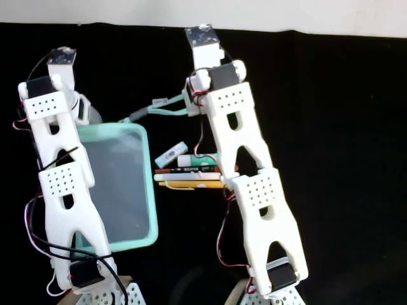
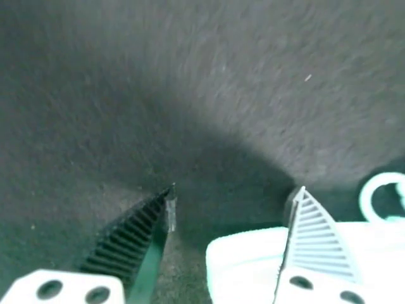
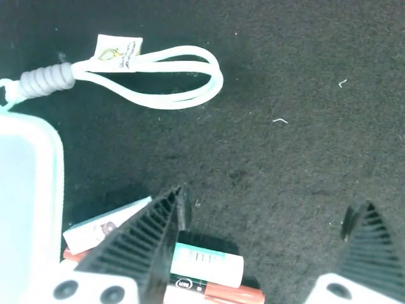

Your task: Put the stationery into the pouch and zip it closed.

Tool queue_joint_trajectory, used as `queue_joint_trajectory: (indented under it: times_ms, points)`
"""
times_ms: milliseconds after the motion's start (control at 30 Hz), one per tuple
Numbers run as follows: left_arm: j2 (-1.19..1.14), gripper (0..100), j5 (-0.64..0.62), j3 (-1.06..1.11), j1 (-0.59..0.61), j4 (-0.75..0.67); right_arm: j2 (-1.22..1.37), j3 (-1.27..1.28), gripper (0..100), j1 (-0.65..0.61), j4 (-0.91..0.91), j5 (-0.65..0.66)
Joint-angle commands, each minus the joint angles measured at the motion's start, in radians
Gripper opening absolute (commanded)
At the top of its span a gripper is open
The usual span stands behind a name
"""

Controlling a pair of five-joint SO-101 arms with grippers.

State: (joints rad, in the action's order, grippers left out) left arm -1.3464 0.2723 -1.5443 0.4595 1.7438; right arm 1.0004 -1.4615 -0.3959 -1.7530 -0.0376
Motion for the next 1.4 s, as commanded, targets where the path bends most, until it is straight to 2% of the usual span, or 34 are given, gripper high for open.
queue_joint_trajectory:
  times_ms: [0,133,333,367,533,900,1100,1367]
  points:
    - [0.076,29,0.009,0.073,0.012,0.020,-0.025,-0.013,37.2,-0.010,-0.012,-0.008]
    - [0.076,25,0.009,0.114,0.010,0.021,-0.025,-0.013,37.2,-0.010,-0.010,-0.009]
    - [0.076,1,0.009,0.122,0.010,0.023,-0.025,-0.013,37.2,-0.010,-0.010,-0.009]
    - [0.076,1,0.009,0.122,0.010,0.023,-0.025,-0.013,37.2,-0.010,-0.010,-0.009]
    - [0.096,1,0.009,0.116,0.010,0.023,-0.025,-0.013,37.2,-0.008,-0.010,-0.009]
    - [0.513,1,0.009,0.124,0.005,0.023,-0.025,-0.013,37.2,-0.007,-0.010,-0.009]
    - [0.579,2,0.009,0.193,0.025,0.023,-0.025,-0.013,37.2,-0.010,-0.010,-0.009]
    - [0.622,27,0.005,0.441,0.081,0.023,-0.025,-0.013,37.2,-0.015,-0.010,-0.011]
